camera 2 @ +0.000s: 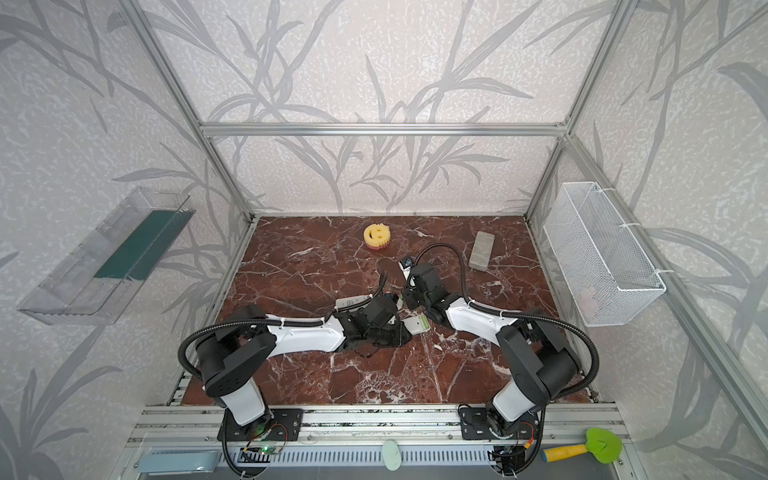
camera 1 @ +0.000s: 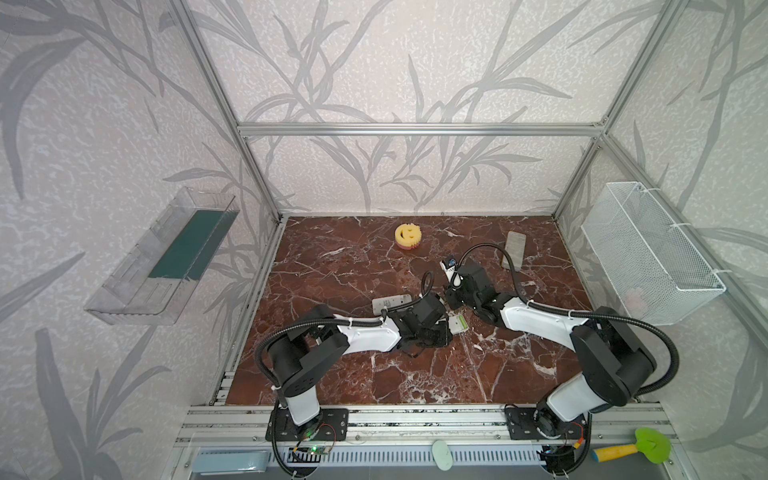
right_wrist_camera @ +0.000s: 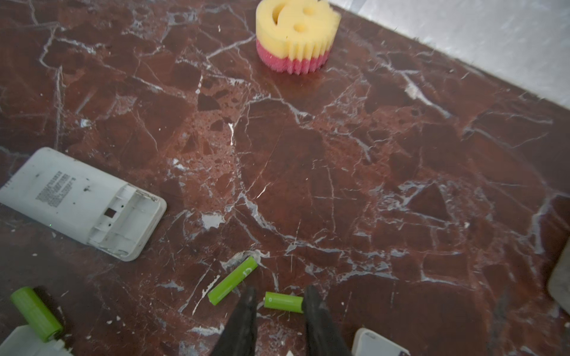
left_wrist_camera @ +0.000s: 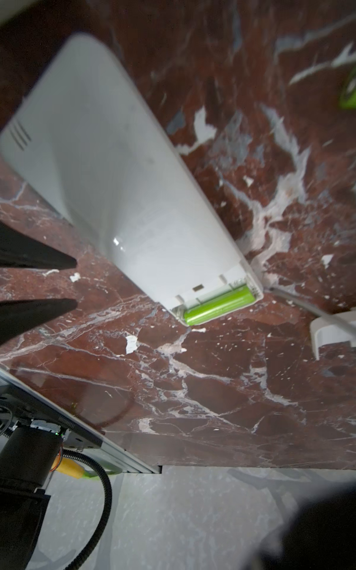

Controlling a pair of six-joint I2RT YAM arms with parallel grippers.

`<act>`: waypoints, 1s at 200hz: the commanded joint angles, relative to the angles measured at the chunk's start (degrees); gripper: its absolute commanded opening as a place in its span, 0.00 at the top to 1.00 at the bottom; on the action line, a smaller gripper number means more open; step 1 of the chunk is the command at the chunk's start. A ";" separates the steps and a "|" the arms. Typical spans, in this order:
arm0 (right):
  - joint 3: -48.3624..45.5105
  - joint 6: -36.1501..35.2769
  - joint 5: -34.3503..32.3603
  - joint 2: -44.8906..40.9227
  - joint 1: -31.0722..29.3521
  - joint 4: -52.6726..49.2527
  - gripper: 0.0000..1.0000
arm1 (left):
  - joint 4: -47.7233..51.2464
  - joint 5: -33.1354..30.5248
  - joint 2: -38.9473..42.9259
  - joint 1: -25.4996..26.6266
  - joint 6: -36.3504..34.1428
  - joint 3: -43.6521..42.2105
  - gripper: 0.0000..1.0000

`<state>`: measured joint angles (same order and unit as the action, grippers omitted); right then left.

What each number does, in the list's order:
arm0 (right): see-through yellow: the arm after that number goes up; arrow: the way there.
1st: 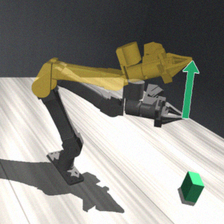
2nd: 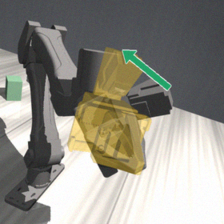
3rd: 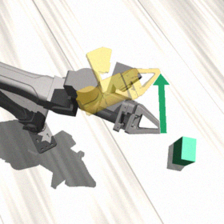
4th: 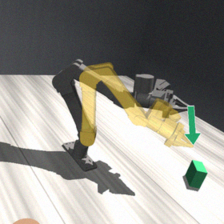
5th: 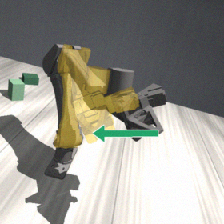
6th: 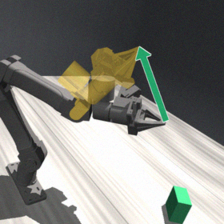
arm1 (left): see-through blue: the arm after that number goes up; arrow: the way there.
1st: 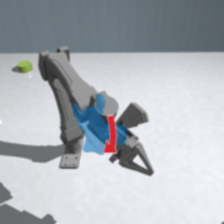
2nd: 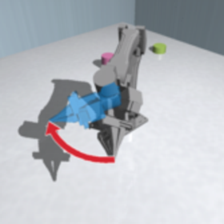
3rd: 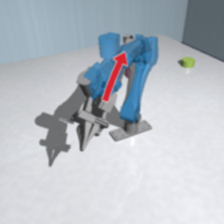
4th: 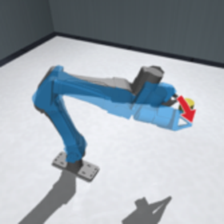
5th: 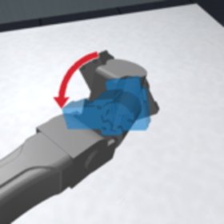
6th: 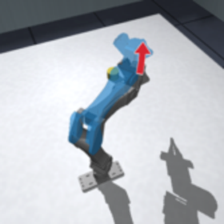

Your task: Unload the batteries from the remote control

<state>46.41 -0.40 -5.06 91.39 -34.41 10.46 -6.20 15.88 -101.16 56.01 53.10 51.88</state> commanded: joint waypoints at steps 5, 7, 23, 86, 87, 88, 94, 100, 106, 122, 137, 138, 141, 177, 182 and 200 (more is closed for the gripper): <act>1.02 1.24 3.98 0.76 0.18 0.49 1.00 | 0.15 1.34 -1.21 1.03 0.15 1.21 0.79; 0.93 1.27 4.04 0.73 0.17 0.34 1.00 | 0.20 1.35 -1.29 1.10 0.16 1.14 0.79; 0.10 1.41 4.70 -0.46 0.17 -1.36 1.00 | 0.68 1.11 -1.55 0.99 0.41 0.69 0.79; -7.79 7.85 5.04 -12.34 -0.62 -4.48 1.00 | 0.47 -1.26 0.04 -1.85 2.09 -2.62 0.79; -7.94 8.13 5.05 -12.49 -0.59 -4.48 1.00 | 0.39 -1.28 0.02 -1.90 2.13 -2.68 0.79; -8.15 8.35 5.05 -12.61 -0.58 -4.44 1.00 | 0.26 -1.24 0.10 -1.97 2.20 -2.76 0.79; -9.30 9.67 5.06 -13.40 -0.57 -4.27 1.00 | -0.31 -1.28 0.16 -2.40 2.62 -3.28 0.79; -10.45 10.84 5.06 -14.17 -0.65 -4.08 1.00 | -0.92 -1.33 0.28 -2.81 3.05 -3.81 0.79; -11.61 11.91 4.85 -14.99 -0.83 -3.93 1.00 | -1.70 -1.40 0.37 -3.04 3.31 -4.25 0.79; -13.80 14.51 4.53 -17.24 -1.16 -3.93 1.00 | -2.57 -1.81 0.81 -3.69 3.71 -4.96 0.79; -14.56 16.27 4.53 -19.39 -1.64 -4.89 1.00 | -2.36 -1.75 1.07 -4.04 3.19 -5.00 0.79; -14.58 16.33 4.53 -19.53 -1.67 -4.95 1.00 | -2.30 -1.74 1.07 -4.10 3.21 -4.97 0.79; -14.59 16.58 4.46 -19.97 -1.81 -5.21 1.00 | -2.11 -1.74 1.14 -4.16 3.09 -4.94 0.79; -15.54 19.36 3.76 -25.02 -2.72 -7.12 1.00 | -0.89 -2.70 3.26 -4.92 2.14 -5.31 0.79; -15.64 19.43 3.74 -25.62 -2.76 -7.41 1.00 | -0.61 -2.90 3.61 -4.94 1.94 -5.24 0.79; -15.09 18.86 2.55 -28.08 -2.76 -9.35 1.00 | 0.38 -3.58 4.96 -5.03 1.42 -5.25 0.77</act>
<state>31.40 17.10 -1.04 66.41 -36.88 3.90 -7.44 14.44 -99.35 51.29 55.46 47.07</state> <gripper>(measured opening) 0.258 0.218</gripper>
